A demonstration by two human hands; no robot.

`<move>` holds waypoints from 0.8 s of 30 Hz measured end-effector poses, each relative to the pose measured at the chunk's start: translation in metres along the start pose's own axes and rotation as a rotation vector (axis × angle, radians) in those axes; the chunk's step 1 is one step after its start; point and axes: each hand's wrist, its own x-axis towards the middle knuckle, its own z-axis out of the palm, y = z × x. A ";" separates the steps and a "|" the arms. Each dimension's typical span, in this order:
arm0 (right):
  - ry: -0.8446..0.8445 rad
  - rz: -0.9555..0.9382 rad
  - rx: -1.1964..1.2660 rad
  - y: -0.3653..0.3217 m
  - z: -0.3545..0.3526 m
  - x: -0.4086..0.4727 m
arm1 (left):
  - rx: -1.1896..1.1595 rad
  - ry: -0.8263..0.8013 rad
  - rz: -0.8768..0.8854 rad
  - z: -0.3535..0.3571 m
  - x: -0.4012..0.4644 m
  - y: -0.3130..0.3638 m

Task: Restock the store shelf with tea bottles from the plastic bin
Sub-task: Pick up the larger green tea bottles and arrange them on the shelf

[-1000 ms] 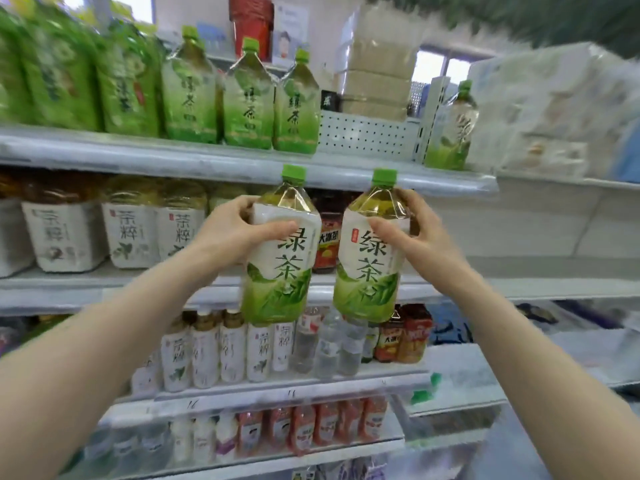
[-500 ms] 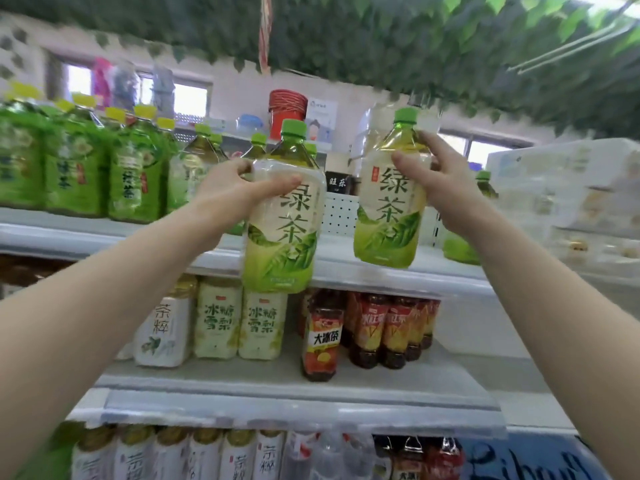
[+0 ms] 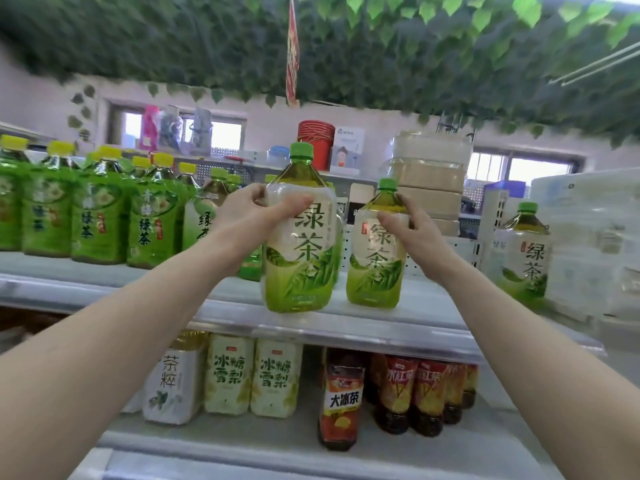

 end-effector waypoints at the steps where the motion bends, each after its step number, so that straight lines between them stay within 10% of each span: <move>1: -0.010 -0.009 -0.036 -0.002 -0.001 -0.001 | 0.001 -0.002 0.004 0.001 0.002 0.000; 6: -0.033 -0.064 -0.489 -0.005 -0.007 -0.012 | 0.022 -0.012 0.012 0.008 0.009 -0.004; 24: 0.009 -0.089 -0.623 0.012 0.010 0.026 | 0.032 -0.021 -0.011 0.020 0.021 -0.010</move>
